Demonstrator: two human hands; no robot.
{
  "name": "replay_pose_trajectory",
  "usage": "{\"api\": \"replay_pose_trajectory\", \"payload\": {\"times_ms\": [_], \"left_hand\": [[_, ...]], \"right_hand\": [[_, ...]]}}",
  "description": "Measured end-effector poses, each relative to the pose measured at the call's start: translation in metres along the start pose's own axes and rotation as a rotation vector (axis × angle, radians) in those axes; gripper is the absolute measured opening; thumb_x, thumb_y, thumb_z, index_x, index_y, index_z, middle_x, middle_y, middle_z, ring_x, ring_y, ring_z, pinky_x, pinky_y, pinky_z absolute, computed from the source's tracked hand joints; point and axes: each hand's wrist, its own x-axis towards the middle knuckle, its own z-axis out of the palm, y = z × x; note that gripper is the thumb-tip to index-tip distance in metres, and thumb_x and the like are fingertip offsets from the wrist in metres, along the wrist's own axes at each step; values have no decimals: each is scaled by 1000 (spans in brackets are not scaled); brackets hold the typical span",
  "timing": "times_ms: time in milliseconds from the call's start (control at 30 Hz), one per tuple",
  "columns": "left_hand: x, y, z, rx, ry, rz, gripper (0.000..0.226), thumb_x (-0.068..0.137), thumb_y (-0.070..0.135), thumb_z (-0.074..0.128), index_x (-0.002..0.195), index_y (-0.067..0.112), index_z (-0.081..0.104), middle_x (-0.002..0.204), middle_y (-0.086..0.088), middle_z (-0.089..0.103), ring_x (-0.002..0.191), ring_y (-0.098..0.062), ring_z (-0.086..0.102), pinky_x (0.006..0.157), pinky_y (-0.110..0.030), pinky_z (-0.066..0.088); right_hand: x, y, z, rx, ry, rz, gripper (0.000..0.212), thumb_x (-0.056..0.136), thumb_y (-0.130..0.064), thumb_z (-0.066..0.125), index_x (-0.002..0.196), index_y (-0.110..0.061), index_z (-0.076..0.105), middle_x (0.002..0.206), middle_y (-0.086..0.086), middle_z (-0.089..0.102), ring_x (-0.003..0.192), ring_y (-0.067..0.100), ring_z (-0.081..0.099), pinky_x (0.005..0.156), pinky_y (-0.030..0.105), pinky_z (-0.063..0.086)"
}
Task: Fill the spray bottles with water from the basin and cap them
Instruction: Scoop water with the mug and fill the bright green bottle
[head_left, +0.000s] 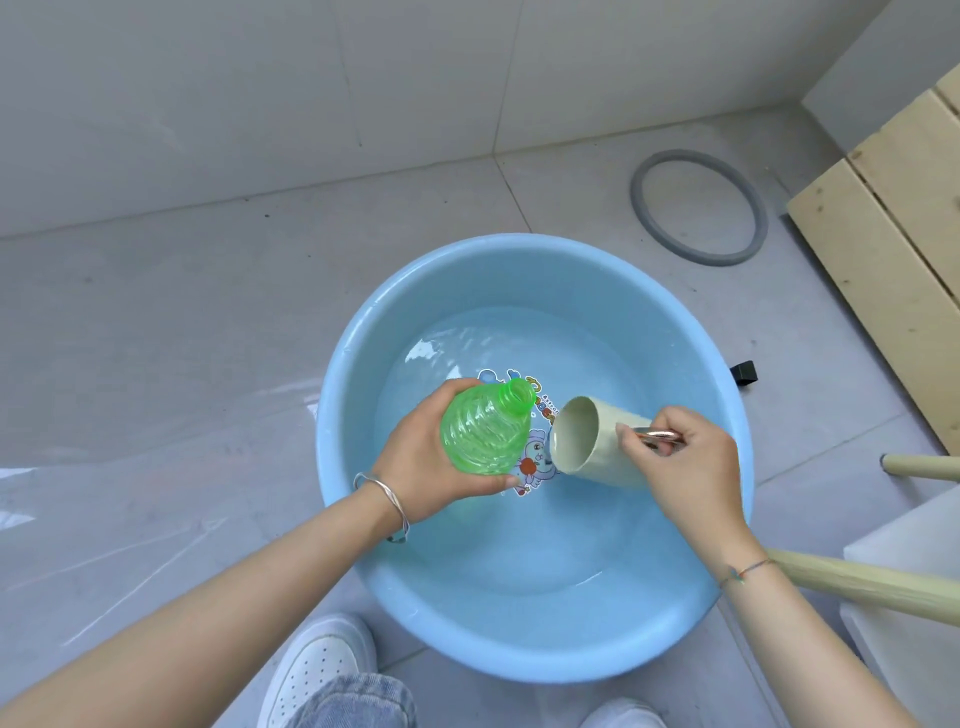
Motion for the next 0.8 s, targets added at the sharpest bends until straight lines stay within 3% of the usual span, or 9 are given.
{"api": "replay_pose_trajectory", "payload": {"times_ms": [133,233,300,400,567,800], "left_hand": [[1,0,1,10,8,14,79,51,38,94,113,47,45,113,24,59,105,9,53,87,-4,37],[1,-1,1,23,4,21,82,51,42,94,118,43,46,114,24,58,107,8,53,89,-5,37],[0,-1,1,24,-2,26,83,51,42,93,120,39,47,116,22,58,107,9,52,90,-6,37],[0,-1,0,25,-4,34,83,52,40,94,121,37,49,115,22,59,107,4,55,91,-10,39],[0,1,1,23,0,37,83,50,42,94,120,38,49,114,27,57,107,7,53,91,-8,38],[0,0,1,37,-4,39,84,47,58,85,121,42,48,117,24,58,111,0,55,98,-27,44]], "right_hand": [[3,2,-16,302,81,143,50,79,-11,76,55,-12,32,50,-8,26,49,7,22,45,20,18],[0,-7,-26,445,105,136,49,76,-19,78,58,-3,36,59,5,37,58,12,37,50,22,26],[-2,-18,-32,484,133,113,47,77,-16,78,58,-2,37,59,6,38,61,15,38,50,20,27],[-5,-35,-41,465,178,38,50,80,-10,75,54,-10,33,48,-10,29,50,7,26,46,16,22],[-11,-58,-50,397,174,-74,46,75,-21,77,55,-13,36,46,-8,29,46,5,26,46,14,21],[-17,-81,-52,237,181,-260,44,74,-21,73,55,-17,34,53,-11,36,52,3,34,50,11,25]]}}
